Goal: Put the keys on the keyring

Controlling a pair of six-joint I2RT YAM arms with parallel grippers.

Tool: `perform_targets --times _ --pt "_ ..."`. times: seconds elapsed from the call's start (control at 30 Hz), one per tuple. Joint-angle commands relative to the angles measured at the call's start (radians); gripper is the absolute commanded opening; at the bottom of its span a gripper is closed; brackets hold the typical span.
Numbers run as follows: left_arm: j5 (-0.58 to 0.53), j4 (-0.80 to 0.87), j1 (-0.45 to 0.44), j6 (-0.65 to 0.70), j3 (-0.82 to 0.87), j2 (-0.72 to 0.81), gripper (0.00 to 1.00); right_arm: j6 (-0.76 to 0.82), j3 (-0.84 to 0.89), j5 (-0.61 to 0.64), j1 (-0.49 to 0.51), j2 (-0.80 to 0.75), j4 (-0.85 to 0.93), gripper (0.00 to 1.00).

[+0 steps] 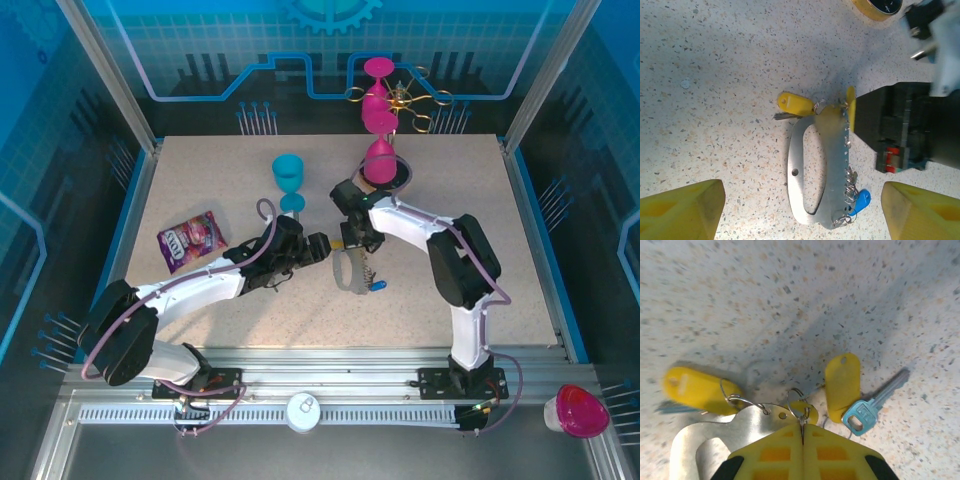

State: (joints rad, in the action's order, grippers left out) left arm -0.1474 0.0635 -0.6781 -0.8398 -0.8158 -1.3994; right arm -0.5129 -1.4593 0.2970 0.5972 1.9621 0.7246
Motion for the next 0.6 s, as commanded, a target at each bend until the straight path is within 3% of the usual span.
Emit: perform_targets --times 0.0,0.37,0.57 --pt "-0.033 0.016 0.005 0.001 0.005 0.034 0.82 0.048 0.014 -0.036 0.015 -0.117 0.003 0.00" --pt "-0.078 0.046 0.037 0.095 0.012 0.096 0.82 0.192 0.139 -0.211 0.005 -0.329 -0.091 0.00" --pt "-0.061 -0.006 0.056 0.278 0.048 0.174 0.84 0.242 0.165 -0.341 -0.004 -0.405 -0.129 0.00"
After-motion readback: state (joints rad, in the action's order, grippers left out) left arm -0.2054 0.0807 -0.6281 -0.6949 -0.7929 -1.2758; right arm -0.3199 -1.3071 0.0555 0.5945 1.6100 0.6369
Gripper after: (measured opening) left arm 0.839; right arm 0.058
